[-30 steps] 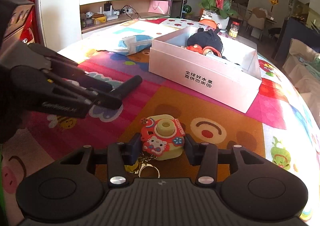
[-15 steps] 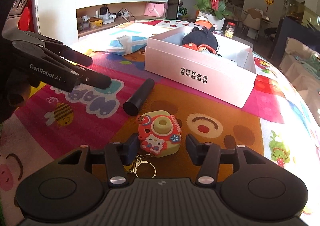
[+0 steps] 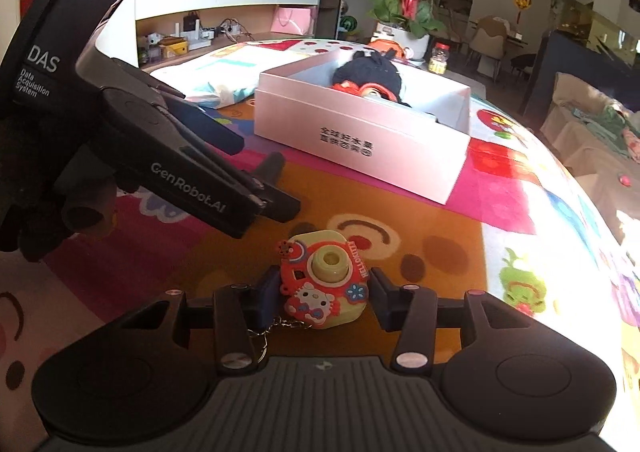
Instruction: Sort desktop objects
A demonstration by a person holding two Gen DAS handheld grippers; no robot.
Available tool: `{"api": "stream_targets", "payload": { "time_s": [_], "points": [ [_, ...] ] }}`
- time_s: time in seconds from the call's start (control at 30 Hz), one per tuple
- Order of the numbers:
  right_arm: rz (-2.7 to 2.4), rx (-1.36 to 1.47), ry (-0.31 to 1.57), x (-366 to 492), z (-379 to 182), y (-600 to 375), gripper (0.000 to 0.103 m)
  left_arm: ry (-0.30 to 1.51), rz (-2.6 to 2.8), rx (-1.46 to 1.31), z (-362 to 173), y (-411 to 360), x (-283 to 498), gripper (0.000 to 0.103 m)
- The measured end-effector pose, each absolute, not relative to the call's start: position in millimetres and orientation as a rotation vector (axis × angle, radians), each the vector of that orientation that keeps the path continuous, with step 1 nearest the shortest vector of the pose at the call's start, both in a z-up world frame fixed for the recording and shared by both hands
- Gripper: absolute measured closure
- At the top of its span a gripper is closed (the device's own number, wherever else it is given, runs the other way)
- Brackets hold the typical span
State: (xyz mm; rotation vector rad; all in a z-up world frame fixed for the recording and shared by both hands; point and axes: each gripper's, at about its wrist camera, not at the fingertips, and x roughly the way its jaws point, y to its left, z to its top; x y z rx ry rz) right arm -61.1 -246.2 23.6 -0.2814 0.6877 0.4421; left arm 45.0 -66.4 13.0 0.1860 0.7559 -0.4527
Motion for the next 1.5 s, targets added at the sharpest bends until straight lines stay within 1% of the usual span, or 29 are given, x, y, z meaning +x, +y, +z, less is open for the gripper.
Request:
{"api": "stream_targets", "payload": {
  "time_s": [0.03,0.1,0.13,0.17,0.2,0.23,0.33,0.47,0.5,0.53,0.9,1.0,1.03,1.1,1.2,1.27,1.3,1.33,1.5],
  "points": [
    [0.435,-0.279,0.694,-61,24,-249,0.057,0.764,-0.451,0.188,10,-68,45,0.024],
    [0.429,-0.278,0.700,-62,24,-252,0.057,0.757,-0.435,0.189,7,-68,45,0.032],
    [0.429,-0.277,0.698,-63,23,-252,0.055,0.747,-0.435,0.196,7,-69,43,0.042],
    [0.429,-0.278,0.696,-62,23,-251,0.054,0.742,-0.439,0.196,8,-68,42,0.049],
    [0.428,-0.281,0.692,-61,22,-249,0.052,0.742,-0.438,0.197,10,-67,40,0.060],
    [0.429,-0.283,0.690,-60,22,-248,0.052,0.739,-0.438,0.200,11,-66,38,0.067],
    [0.443,-0.286,0.690,-56,24,-242,0.052,0.715,-0.445,0.246,15,-60,24,0.078],
    [0.448,-0.319,0.708,-56,26,-237,0.057,0.678,-0.438,0.283,24,-47,0,0.083],
    [0.443,-0.328,0.705,-56,28,-236,0.057,0.670,-0.435,0.293,26,-44,-6,0.088],
    [0.443,-0.330,0.704,-58,31,-235,0.058,0.664,-0.433,0.301,30,-41,-11,0.090],
    [0.477,-0.337,0.590,-89,84,-240,0.059,0.549,-0.443,0.322,66,-32,-52,0.091],
    [0.473,-0.332,0.581,-92,89,-243,0.059,0.578,-0.421,0.316,58,-37,-43,0.084],
    [0.470,-0.330,0.582,-92,89,-243,0.059,0.595,-0.394,0.311,52,-39,-35,0.073],
    [0.467,-0.329,0.589,-91,88,-242,0.059,0.621,-0.338,0.302,40,-41,-20,0.063],
    [0.478,-0.330,0.599,-90,85,-240,0.059,0.667,-0.324,0.270,24,-42,1,0.061],
    [0.478,-0.333,0.607,-88,83,-240,0.059,0.687,-0.330,0.263,16,-44,9,0.063],
    [0.477,-0.331,0.612,-87,82,-240,0.059,0.690,-0.334,0.268,14,-46,10,0.066],
    [0.474,-0.329,0.617,-85,81,-240,0.059,0.682,-0.338,0.281,12,-47,9,0.079],
    [0.477,-0.305,0.655,-80,75,-244,0.059,0.629,-0.366,0.320,18,-47,-7,0.079]
  ]
}}
